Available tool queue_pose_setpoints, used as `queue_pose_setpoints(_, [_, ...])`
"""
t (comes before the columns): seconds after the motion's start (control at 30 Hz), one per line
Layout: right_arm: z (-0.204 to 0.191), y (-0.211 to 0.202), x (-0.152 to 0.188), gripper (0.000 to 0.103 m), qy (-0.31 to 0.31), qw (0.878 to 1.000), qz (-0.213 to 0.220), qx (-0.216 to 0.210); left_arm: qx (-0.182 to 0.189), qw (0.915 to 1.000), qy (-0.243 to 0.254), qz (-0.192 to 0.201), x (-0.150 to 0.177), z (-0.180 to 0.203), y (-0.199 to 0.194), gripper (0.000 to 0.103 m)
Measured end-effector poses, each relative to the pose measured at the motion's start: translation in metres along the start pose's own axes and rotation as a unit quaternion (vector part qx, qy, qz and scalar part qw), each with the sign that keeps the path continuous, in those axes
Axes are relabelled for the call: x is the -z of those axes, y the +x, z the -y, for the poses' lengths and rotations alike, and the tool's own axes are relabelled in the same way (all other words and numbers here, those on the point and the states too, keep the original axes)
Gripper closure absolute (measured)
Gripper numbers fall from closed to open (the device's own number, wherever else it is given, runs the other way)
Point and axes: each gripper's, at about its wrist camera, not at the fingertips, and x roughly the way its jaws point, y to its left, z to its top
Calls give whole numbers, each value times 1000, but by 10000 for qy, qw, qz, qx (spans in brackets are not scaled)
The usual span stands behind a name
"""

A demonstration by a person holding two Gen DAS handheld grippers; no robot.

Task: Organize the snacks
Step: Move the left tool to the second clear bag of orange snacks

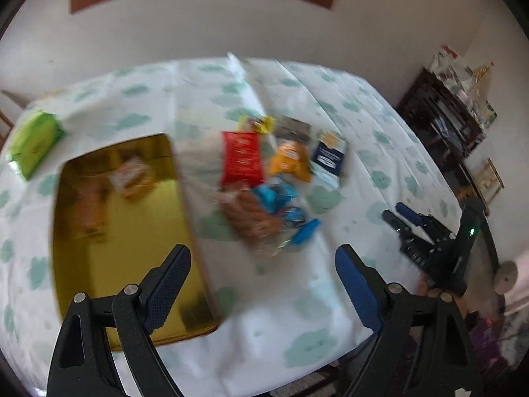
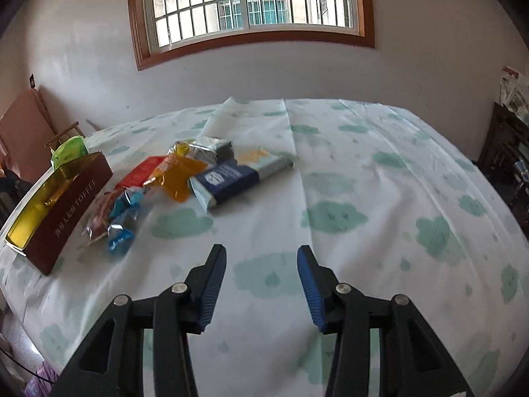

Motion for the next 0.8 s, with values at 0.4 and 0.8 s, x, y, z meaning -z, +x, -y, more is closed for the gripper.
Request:
queue_pose_setpoints(0.4, [13,-8,5,60,347,9972,320,-579,12,9867,-606,-1506,-38,14,105,44])
queue_pose_setpoints(0.8, [23,-8,5,60,594,9930,363,-951,-527,9789,-1102,-1637,-39,-8,132,44])
